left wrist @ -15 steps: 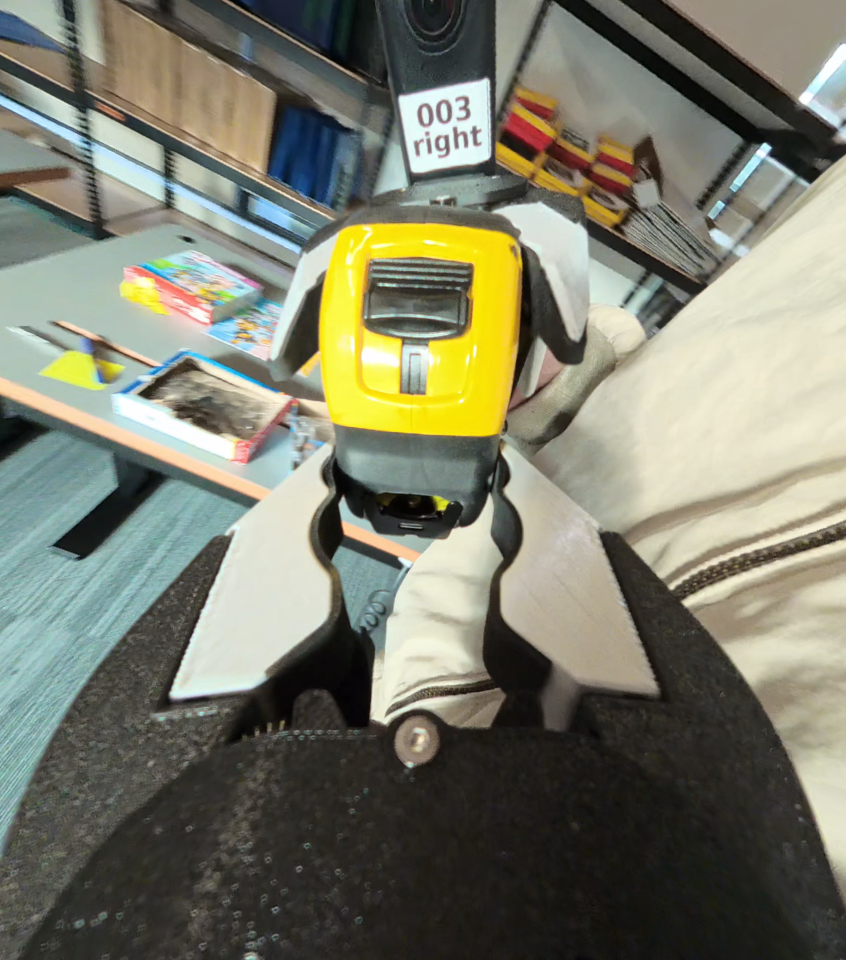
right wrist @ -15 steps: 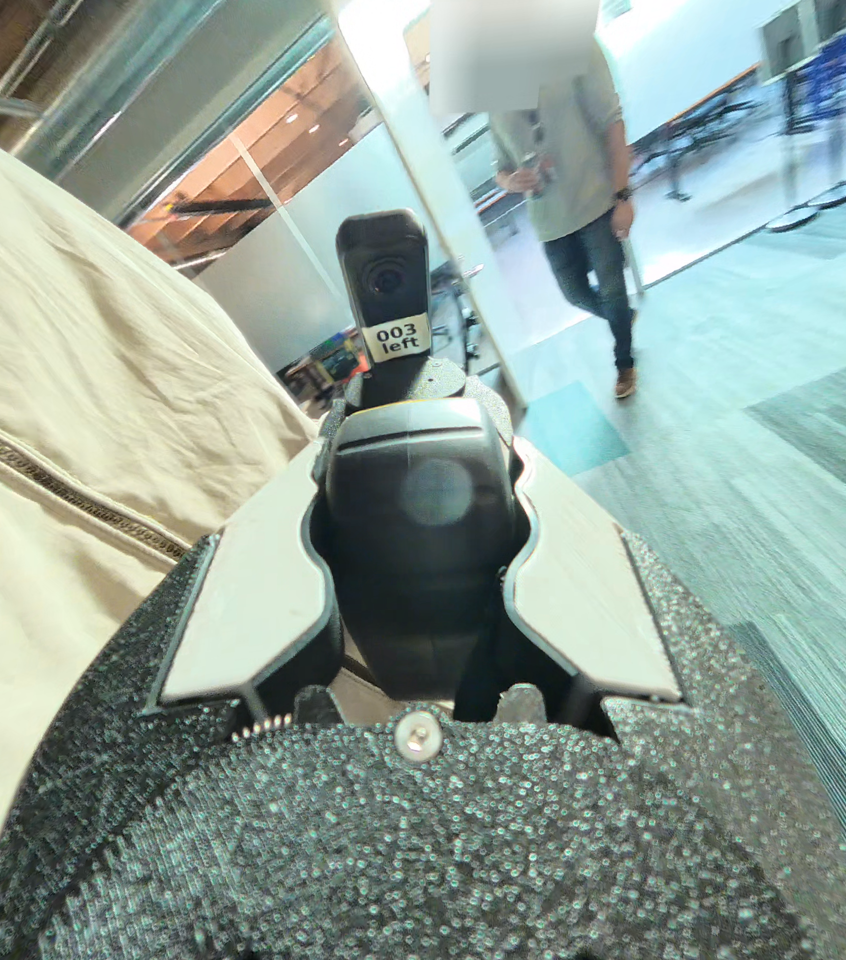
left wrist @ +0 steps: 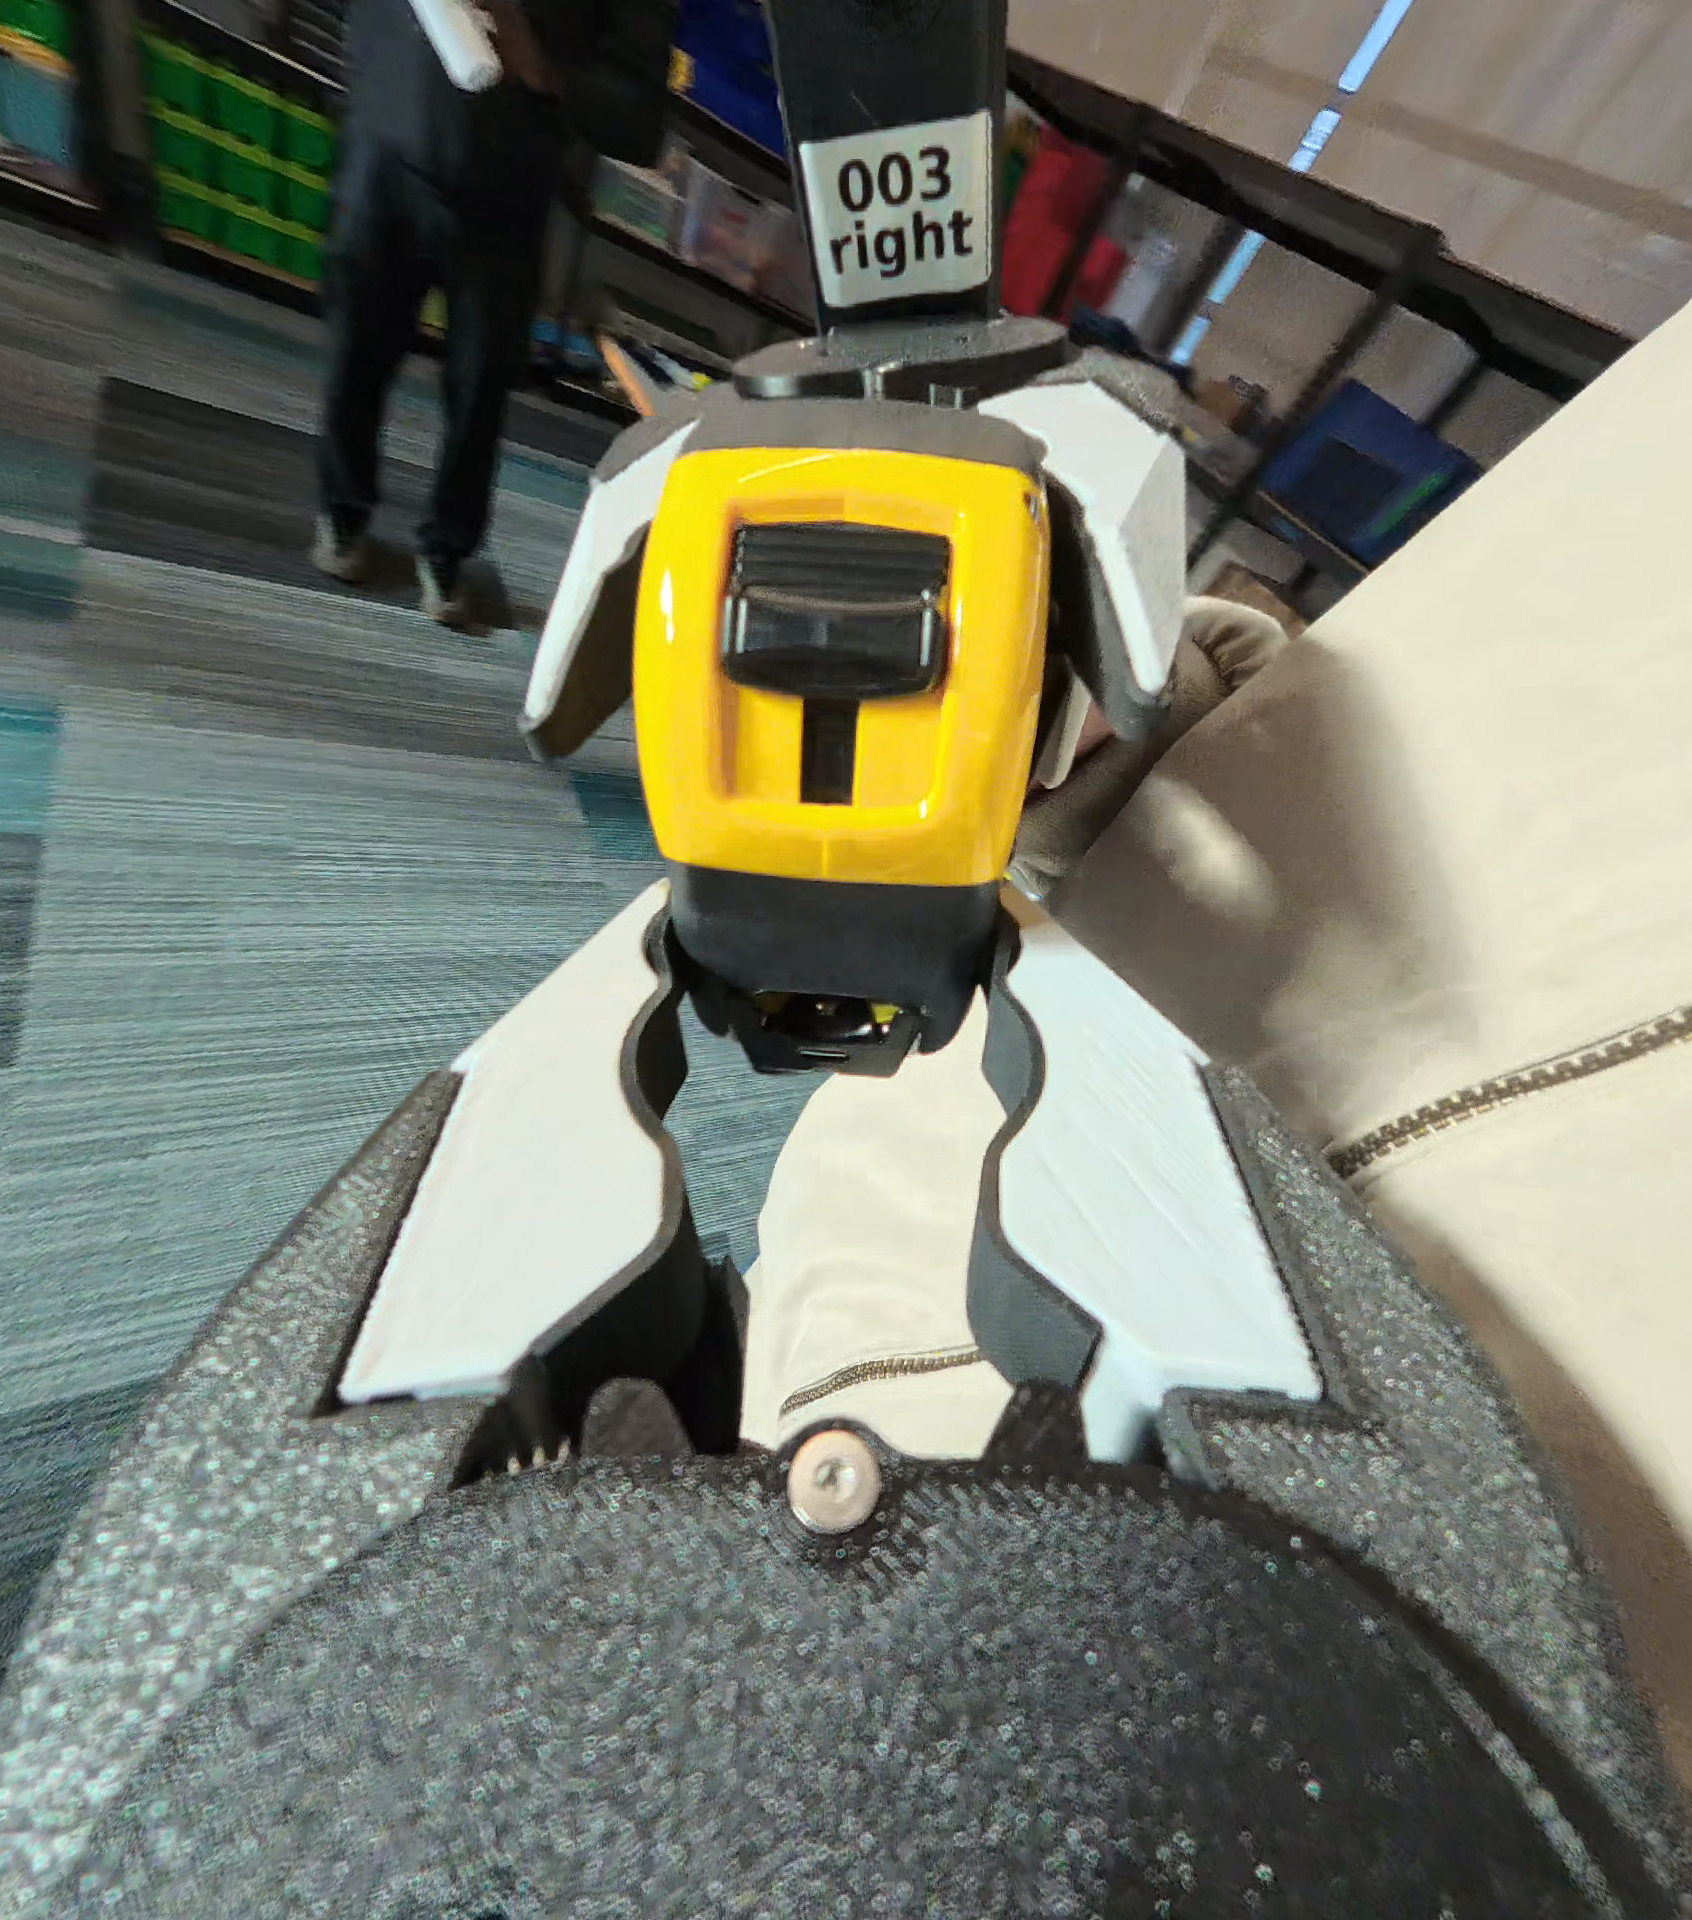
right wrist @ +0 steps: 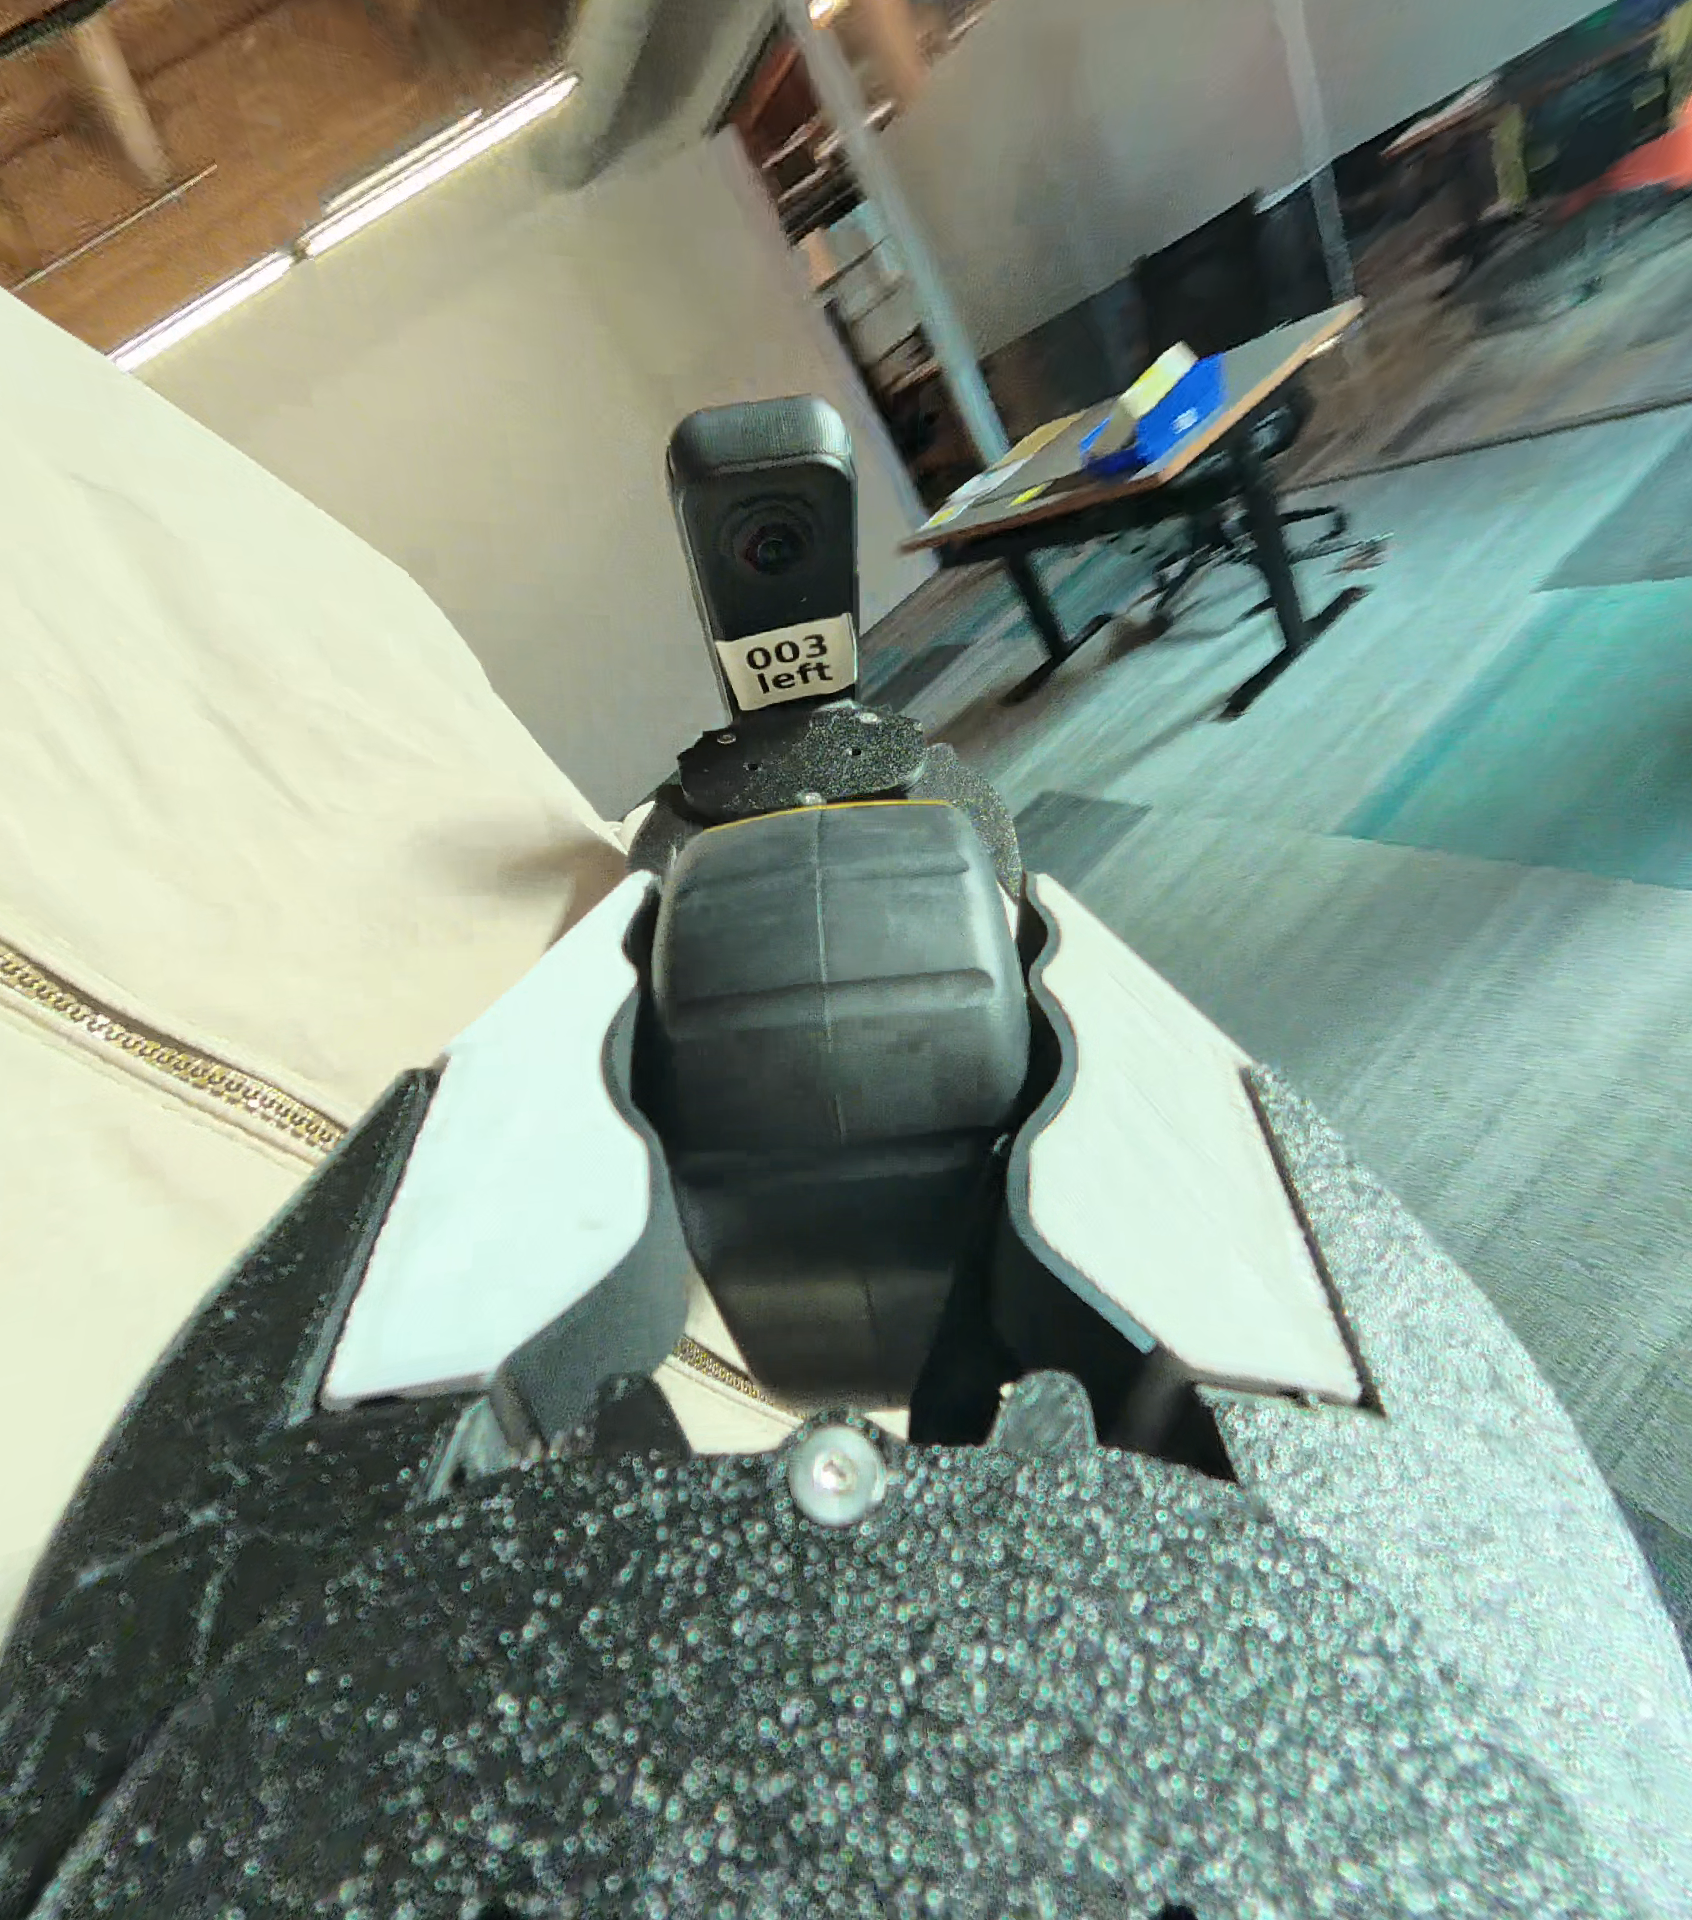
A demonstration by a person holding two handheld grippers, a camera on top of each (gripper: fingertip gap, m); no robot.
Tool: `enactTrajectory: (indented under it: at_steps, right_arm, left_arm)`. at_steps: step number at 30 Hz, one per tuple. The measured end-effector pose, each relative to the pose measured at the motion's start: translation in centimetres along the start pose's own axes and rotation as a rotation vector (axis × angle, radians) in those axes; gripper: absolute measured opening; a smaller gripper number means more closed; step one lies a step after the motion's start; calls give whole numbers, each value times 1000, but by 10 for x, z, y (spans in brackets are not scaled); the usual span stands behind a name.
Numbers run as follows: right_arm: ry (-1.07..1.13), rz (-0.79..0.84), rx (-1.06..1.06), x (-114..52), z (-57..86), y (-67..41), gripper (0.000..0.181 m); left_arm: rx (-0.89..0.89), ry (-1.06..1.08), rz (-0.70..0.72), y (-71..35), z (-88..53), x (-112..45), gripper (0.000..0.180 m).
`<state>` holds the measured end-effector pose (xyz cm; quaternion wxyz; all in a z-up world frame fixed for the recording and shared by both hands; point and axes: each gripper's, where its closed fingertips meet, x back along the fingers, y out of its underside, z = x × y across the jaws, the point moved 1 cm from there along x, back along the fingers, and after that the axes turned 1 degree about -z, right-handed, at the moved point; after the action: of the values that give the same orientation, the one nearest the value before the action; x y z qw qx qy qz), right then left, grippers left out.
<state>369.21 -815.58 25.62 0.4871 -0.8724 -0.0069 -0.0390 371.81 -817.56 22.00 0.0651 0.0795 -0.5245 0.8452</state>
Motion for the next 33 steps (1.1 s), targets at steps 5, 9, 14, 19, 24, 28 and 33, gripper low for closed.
enactTrajectory:
  at_steps: [5, 9, 14, 19, 24, 28, 33]
  right_arm:
    - [-353, -151, 2, -64, 18, -14, 67]
    - [-597, -275, -4, -112, 13, -9, 66]
    - [-834, -435, -25, -167, -4, 9, 66]
    - [-995, -592, -37, -230, -26, 32, 67]
    - [-1081, -712, 14, -307, -48, 47, 67]
    - [-1103, -772, 81, -383, -65, 45, 67]
    - [-1095, -781, 120, -486, -90, 32, 67]
  left_arm:
    - [119, -354, 133, -1, -36, 57, 56]
    - [193, -588, 199, 12, -43, 103, 55]
    - [303, -810, 314, 38, -39, 154, 55]
    - [381, -970, 468, 69, -29, 210, 56]
    - [358, -1080, 596, 95, -22, 286, 55]
    - [297, -1123, 657, 108, -18, 364, 55]
    - [237, -1135, 694, 118, -8, 468, 55]
